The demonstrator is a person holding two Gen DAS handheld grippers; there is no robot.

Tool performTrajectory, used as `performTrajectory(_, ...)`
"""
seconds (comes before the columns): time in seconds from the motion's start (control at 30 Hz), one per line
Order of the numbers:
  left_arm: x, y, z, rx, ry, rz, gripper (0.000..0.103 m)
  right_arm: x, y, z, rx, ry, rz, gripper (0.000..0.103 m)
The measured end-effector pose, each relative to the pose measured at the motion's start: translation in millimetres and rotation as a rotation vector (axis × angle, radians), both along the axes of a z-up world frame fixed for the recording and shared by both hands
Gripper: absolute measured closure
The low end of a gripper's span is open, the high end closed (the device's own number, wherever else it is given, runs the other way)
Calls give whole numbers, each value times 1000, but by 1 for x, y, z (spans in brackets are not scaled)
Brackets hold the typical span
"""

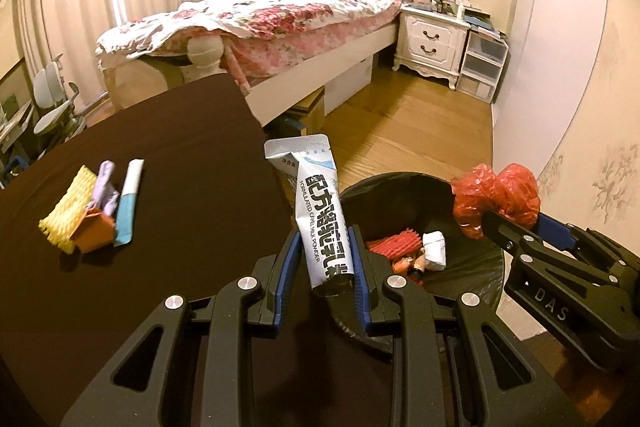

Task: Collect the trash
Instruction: 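Carry the bag and tube over the bin and open both grippers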

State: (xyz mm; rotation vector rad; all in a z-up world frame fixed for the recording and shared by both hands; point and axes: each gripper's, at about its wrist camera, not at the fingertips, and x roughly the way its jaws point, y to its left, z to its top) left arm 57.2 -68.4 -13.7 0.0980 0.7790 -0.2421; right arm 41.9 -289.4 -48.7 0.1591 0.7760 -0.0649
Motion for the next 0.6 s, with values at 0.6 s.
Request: performTrajectory(0.6,19,-32,-7,37,20,-36,66,14,-22,-11,25,19,-50,41)
